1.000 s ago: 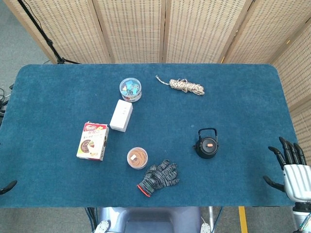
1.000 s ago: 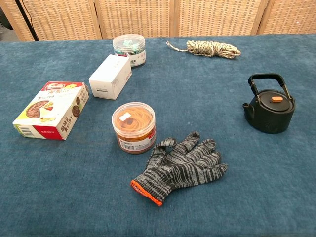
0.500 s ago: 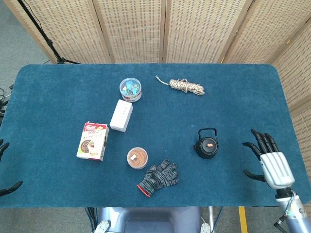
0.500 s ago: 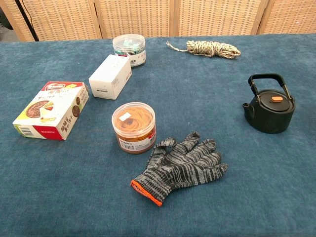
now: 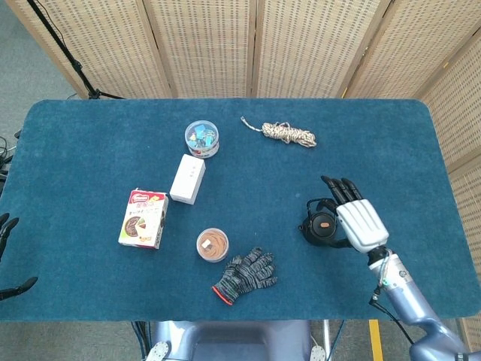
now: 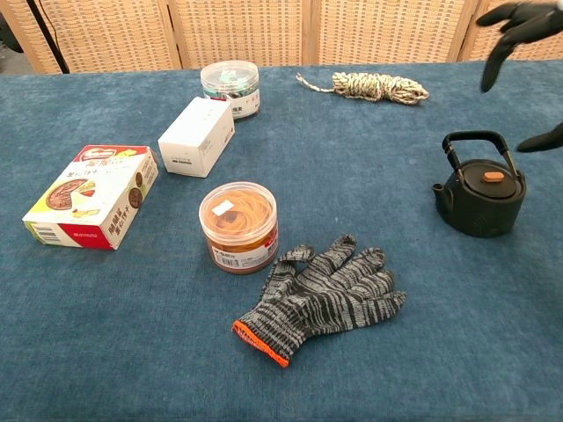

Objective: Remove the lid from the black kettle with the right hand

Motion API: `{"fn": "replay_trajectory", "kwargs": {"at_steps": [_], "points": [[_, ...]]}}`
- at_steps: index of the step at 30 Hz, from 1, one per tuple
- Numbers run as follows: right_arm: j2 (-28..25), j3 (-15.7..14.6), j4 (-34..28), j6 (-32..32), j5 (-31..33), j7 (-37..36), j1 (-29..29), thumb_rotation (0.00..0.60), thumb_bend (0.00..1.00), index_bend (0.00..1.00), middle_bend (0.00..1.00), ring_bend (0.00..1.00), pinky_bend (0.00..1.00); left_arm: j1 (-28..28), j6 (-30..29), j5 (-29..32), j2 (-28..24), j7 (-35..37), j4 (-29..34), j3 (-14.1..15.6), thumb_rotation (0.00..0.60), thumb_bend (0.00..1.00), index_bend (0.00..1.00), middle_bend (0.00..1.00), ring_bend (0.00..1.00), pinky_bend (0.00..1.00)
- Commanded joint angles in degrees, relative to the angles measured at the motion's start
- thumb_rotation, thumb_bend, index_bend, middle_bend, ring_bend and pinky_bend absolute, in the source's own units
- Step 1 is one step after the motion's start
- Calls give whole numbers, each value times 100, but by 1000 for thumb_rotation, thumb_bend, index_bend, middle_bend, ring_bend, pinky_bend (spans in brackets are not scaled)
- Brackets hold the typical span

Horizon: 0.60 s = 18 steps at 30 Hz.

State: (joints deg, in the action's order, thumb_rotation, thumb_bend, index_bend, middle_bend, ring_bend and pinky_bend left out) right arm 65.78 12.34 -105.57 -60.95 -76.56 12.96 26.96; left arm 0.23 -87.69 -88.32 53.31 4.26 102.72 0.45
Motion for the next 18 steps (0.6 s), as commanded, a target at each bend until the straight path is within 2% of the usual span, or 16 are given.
{"fn": "replay_trajectory", "kwargs": {"at_steps": [1,9,14,18], "points": [[442,132,121,374,745,586,401,600,36,395,0,0,0,-12,30,32,-19,54,-13,-6,600,0,0,0,0,0],[793,71,500,532,1573,1014,698,600,177,448,0,0,0,-30,73,59,-52,151,-28,-7,600,0,0,0,0,0],[822,-15,570,516,1758,1091,754,600,290,475,0,0,0,-41,93,65,-55,137,-15,-5,600,0,0,0,0,0],[792,-100,581,454,1771,1074,745,600,299,476,0,0,0,-40,93,85,-56,144,-14,-10,600,0,0,0,0,0]]}}
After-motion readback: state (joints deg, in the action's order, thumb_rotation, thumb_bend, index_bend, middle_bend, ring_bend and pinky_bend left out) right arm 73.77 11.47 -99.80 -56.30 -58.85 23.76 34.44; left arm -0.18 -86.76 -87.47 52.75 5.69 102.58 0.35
